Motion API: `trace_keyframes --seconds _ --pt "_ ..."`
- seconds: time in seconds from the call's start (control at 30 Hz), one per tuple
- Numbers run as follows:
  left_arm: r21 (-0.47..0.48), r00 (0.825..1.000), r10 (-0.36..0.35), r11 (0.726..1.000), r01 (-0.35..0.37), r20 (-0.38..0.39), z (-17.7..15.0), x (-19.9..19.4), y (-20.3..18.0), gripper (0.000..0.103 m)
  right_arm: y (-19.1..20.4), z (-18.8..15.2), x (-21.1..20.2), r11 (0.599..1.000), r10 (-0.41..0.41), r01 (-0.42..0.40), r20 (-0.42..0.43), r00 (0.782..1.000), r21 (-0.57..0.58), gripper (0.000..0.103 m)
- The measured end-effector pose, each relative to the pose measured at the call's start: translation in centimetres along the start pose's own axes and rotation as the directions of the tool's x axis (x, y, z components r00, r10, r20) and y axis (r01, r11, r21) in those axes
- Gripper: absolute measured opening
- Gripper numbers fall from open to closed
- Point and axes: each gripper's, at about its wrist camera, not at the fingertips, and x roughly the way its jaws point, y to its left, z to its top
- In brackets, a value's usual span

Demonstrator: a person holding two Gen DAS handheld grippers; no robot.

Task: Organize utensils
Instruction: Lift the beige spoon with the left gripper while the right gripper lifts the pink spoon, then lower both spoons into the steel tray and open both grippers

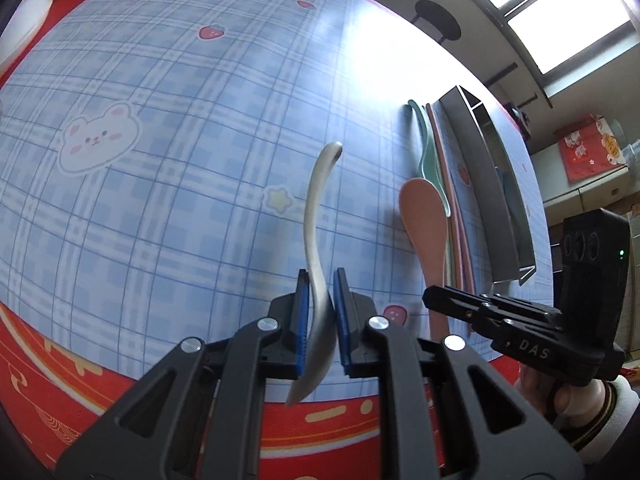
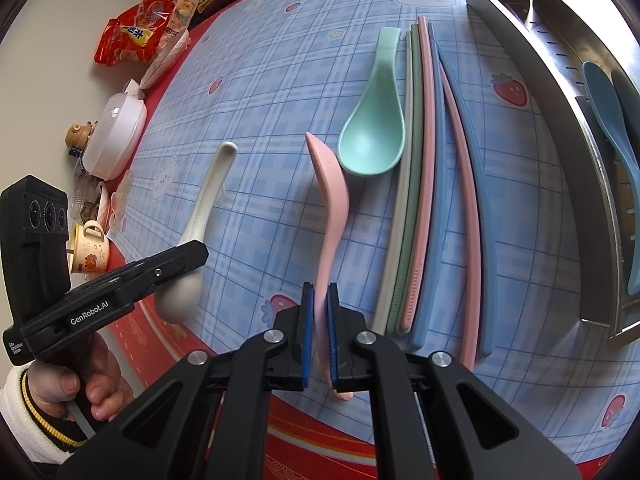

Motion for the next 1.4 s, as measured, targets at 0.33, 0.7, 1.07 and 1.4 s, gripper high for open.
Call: trace_keyframes --seconds 0.33,0.7,1.07,1.4 --pt "-0.004 0.995 0.007 1.0 -0.007 0.103 0.7 -3.8 -0.5 0.016 1.1 1.0 -2.5 0.999 -0.006 0.009 0.07 0.998 -0.043 0.007" --pt "0.087 0.99 -0.112 0.991 0.104 0.09 3.5 -3.1 -6.6 0.016 -3.9 2.3 -9.2 0.997 -0.068 0.071 0.172 0.983 -0.008 0.007" --pt "0.066 0.958 -0.287 0.956 0.285 0.019 7.4 4.0 -17.6 0.016 -13.2 5.2 -11.3 0.969 -0.248 0.246 0.109 0.963 0.033 0.007" --pt "-0.046 0.965 -0.257 0.966 0.254 -0.05 10.4 10.7 -21.6 0.016 -16.0 5.6 -9.9 0.965 -0.251 0.246 0.048 0.967 0.096 0.007"
